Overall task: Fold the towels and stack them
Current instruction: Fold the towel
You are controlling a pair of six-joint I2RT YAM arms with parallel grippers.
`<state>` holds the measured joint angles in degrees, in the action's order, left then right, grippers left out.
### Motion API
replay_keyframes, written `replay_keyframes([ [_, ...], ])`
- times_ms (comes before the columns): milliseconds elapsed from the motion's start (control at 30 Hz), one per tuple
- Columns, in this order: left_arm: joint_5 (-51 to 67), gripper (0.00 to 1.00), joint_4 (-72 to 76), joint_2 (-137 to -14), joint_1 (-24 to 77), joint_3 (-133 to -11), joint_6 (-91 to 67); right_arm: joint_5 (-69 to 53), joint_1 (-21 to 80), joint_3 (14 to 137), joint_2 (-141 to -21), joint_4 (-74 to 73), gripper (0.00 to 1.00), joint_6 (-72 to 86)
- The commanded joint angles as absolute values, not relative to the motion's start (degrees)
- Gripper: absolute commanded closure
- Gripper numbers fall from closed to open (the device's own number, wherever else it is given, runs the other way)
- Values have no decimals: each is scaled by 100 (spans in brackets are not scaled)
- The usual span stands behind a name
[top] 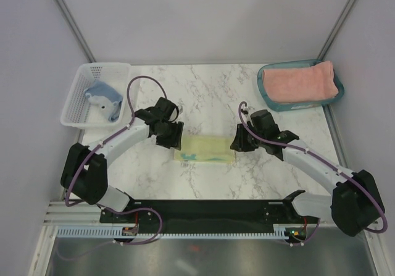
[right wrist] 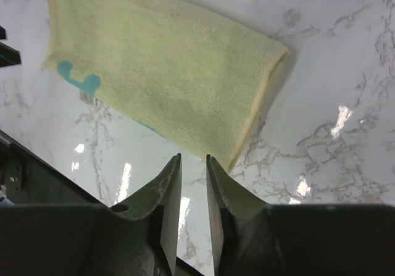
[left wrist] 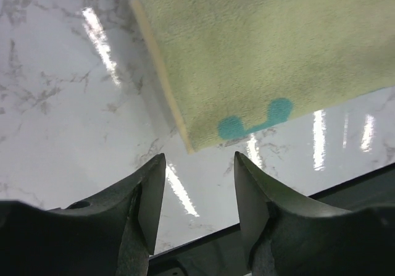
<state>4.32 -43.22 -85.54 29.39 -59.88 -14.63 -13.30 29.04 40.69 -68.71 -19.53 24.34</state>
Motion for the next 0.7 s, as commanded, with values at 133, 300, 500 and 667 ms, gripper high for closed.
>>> replay_keyframes([
  [133, 2276, 54, -2401, -8551, 2971, -5292, -3057, -1600, 2927, 4000, -7303, -1057, 75, 3216],
  [300, 1637, 53, -2171, -8815, 2971, -4685, -3313, -1442, 2927, 3165, -7418, -414, 77, 3454],
  [500, 1485, 48, -2206, -8833, 2971, -4605, -3244, -1362, 2927, 2812, -7453, -255, 77, 3349],
  [667, 1573, 43, -2531, -8544, 2971, -5192, -3199, -1292, 2935, 3119, -7032, -860, 75, 3269],
])
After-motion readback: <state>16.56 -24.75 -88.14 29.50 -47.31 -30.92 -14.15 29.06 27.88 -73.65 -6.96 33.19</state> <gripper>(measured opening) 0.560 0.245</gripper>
